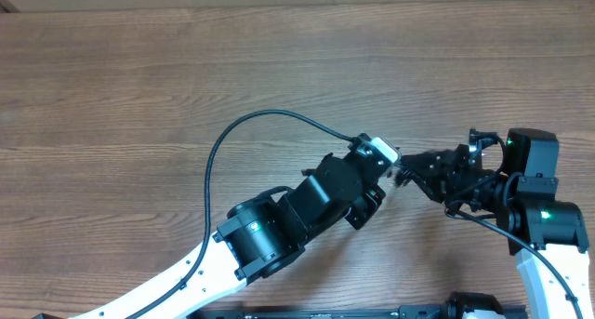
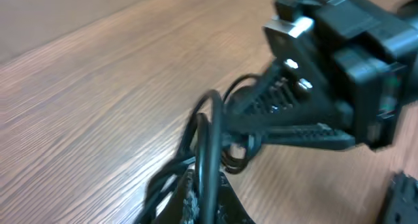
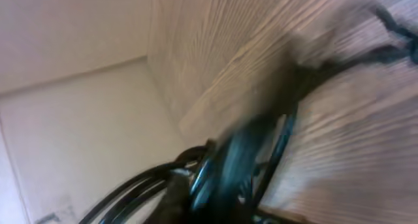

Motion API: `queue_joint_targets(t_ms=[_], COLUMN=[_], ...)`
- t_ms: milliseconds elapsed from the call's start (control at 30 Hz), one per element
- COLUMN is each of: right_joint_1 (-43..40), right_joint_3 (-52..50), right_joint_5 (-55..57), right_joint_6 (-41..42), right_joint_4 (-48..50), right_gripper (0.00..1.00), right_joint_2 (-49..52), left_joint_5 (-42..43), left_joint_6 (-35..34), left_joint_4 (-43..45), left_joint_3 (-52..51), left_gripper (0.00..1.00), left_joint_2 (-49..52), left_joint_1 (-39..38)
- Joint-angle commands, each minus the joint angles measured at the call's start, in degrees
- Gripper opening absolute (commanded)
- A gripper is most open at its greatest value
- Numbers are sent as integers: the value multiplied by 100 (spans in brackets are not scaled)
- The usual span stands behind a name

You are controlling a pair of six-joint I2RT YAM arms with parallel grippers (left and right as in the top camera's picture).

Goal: Untangle cables

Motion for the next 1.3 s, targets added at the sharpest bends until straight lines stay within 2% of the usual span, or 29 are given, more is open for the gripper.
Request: queue_joint_targets(t_ms=[0,167,367,600,767,867,933,1000,1100,1133,1200,1267], right_joint_1=[-22,-22,-22,-22,-22,-22,-22,-22,-22,-22,-22,-22], right_joint_3=[85,85,85,85,85,85,85,85,85,85,85,85], right_joint_5=[15,-232,-640,-636,-636,-634,-636,-634,-634,-634,-634,-636], right_joint_6=[-531,-1165,-1637,-1637,-1637,-1637,-1635,-1635,-1633,-1633,-1633,-1631], right_joint_4=[-63,-125,-129,-129,-127,-127,-127,-125,-122,-125,-125,-127], right_gripper=[4,4,4,4,4,4,4,4,4,4,4,4], right_joint_2=[-57,-57,-57,-57,-57,-57,-57,-57,-57,-57,-57,-57], left_joint_5=[-866,-1351,-1318,435,990,1040,1130,1539,2490,2592,2212,1543], left_joint_6=[-492,-767,-1805,-3075,-3182,-3134,-2662,-1775,262,752,1523,1593], left_joint_4=[76,35,-581,-1169,-1716,-1952,-2050,-2009,-2041,-2111,-2275,-2326], left_joint_3=[57,57,57,57,57,57,57,57,57,57,57,57], left_gripper=[4,4,4,4,4,4,4,4,4,4,4,4], left_joint_2=[-24,-24,-24,-24,-24,-24,-24,-24,-24,-24,-24,-22], left_joint_1=[4,170,1204,2793,3687,3947,4094,4120,4120,4120,4124,4124])
